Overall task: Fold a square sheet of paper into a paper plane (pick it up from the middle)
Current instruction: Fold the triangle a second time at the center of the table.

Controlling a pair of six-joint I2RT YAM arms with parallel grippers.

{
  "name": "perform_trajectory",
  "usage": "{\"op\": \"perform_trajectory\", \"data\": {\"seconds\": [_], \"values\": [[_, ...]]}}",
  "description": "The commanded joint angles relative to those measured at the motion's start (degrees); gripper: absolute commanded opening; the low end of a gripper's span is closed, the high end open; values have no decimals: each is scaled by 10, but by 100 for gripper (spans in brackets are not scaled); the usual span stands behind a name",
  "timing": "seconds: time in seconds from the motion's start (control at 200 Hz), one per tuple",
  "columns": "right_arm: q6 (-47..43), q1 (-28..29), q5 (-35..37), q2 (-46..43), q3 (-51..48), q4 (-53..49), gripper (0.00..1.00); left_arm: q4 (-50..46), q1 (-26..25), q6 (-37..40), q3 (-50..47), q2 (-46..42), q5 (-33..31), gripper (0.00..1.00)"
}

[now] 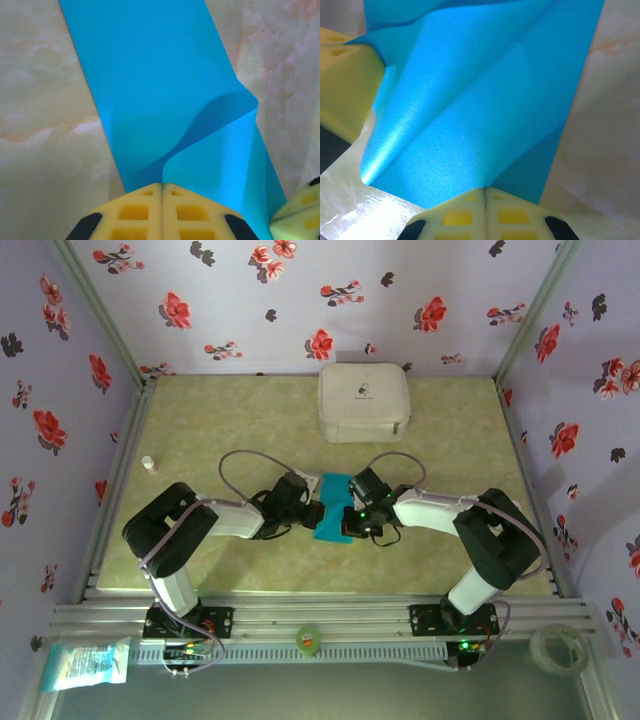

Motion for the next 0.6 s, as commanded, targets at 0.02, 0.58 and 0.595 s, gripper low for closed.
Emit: {"op": "perform_trajectory", "data": {"seconds": [0.02, 0.58, 0.595], "values": [[3, -6, 29, 23, -15, -37, 2, -3, 6, -1, 5, 15, -8, 0], [139, -24, 29, -83, -48, 107, 18, -15, 6, -14, -5, 18, 3, 0], [150, -25, 28, -86, -51, 120, 17, -14, 5, -15, -5, 18, 3, 0]]}}
